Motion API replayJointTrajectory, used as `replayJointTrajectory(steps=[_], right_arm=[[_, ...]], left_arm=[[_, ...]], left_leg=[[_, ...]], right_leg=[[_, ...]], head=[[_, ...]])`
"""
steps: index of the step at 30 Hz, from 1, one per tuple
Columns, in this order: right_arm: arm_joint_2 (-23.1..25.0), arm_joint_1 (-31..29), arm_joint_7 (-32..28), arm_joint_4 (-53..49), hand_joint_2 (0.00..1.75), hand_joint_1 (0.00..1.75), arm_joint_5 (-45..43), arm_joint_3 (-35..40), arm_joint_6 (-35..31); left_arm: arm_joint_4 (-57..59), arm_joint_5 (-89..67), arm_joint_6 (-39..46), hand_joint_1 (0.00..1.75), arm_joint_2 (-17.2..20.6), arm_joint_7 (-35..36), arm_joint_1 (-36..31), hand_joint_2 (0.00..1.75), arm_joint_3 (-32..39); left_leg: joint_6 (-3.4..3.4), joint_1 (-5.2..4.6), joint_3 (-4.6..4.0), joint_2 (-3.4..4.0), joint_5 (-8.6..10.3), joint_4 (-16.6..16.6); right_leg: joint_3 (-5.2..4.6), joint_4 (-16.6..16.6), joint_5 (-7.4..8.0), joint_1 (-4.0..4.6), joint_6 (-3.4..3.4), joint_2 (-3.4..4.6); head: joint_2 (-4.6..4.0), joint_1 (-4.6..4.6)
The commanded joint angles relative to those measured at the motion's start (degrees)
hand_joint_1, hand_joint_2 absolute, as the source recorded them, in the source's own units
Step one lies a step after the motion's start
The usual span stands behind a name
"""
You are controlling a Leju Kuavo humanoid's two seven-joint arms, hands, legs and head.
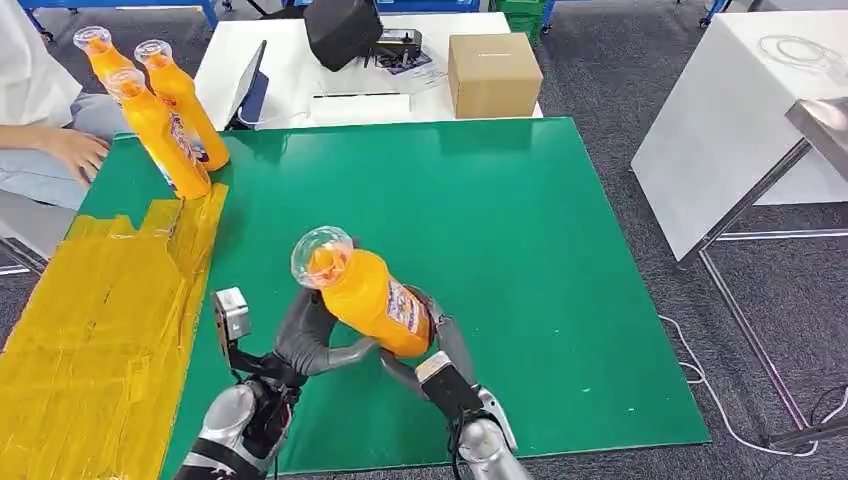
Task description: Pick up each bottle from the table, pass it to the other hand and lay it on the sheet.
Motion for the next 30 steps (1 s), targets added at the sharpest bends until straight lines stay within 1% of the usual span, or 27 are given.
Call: replayJointTrajectory(steps=[1, 9, 13, 18, 19, 20, 21, 30], right_arm=[[0.25, 0.14, 0.36, -0.82, 1.75, 1.75, 2.30, 4.36, -0.69], [0.16, -0.91, 0.97, 1.24, 1.75, 1.75, 2.13, 5.48, -0.64], [0.78, -2.05, 0.99, 3.85, 1.75, 1.75, 2.46, 7.43, -0.26], [1.27, -2.39, 0.93, 6.63, 1.75, 1.75, 2.88, 9.08, -1.25], [1.33, -2.39, 0.84, 6.97, 1.75, 1.75, 2.86, 9.22, -1.50], [1.29, -2.37, 0.71, 7.35, 1.75, 1.75, 2.74, 9.42, -1.89], [1.29, -2.32, 0.62, 7.39, 1.75, 1.75, 2.63, 9.48, -2.06], [0.80, -1.87, 0.46, 5.27, 1.75, 1.75, 1.43, 9.03, -1.80]], left_arm=[[3.72, -1.07, 1.18, 0.00, -0.38, 0.30, -0.97, 1.75, -3.45], [4.73, -1.21, 0.71, 0.00, -0.79, 0.38, -1.55, 1.75, -5.19], [4.26, -0.98, 0.89, 0.00, -1.19, 0.16, -1.63, 1.75, -6.04], [2.30, 0.04, 2.08, 0.00, -1.56, -0.34, -1.34, 1.75, -5.07], [2.01, 0.21, 2.42, 0.03, -1.63, -0.26, -1.30, 1.75, -4.84], [1.48, 0.43, 2.83, 1.62, -1.71, -0.22, -1.20, 1.75, -4.46], [1.24, 0.46, 2.92, 1.75, -1.66, -0.20, -1.17, 1.75, -4.37], [0.44, 0.92, 3.36, 1.75, -1.46, -0.51, -0.71, 1.75, -3.53]], left_leg=[[-0.03, 0.05, 0.10, -0.01, -0.05, 0.00], [-0.04, 0.10, 0.15, 0.02, -0.05, 0.00], [-0.03, 0.09, 0.14, 0.03, -0.06, 0.00], [-0.04, 0.09, 0.17, 0.06, -0.07, -0.01], [-0.03, 0.05, 0.08, 0.07, -0.03, -0.01], [-0.04, 0.09, 0.14, 0.07, -0.06, 0.00], [-0.04, 0.11, 0.16, 0.09, -0.08, 0.02], [-0.02, 0.05, 0.06, 0.01, -0.03, 0.01]], right_leg=[[0.14, -0.05, -0.04, 0.07, -0.09, -0.08], [0.21, -0.09, -0.02, 0.12, -0.12, -0.07], [0.20, -0.09, -0.03, 0.11, -0.11, -0.06], [0.21, -0.07, -0.04, 0.11, -0.13, -0.03], [0.10, -0.04, -0.01, 0.06, -0.08, 0.01], [0.17, -0.06, -0.03, 0.11, -0.12, -0.01], [0.20, -0.06, -0.03, 0.13, -0.13, 0.00], [0.11, -0.03, -0.03, 0.07, -0.08, -0.06]], head=[[0.00, 0.02], [0.00, 0.02], [0.00, 0.02], [0.00, 0.00], [0.00, 0.02], [0.00, 0.02], [0.00, 0.02], [0.00, 0.02]])
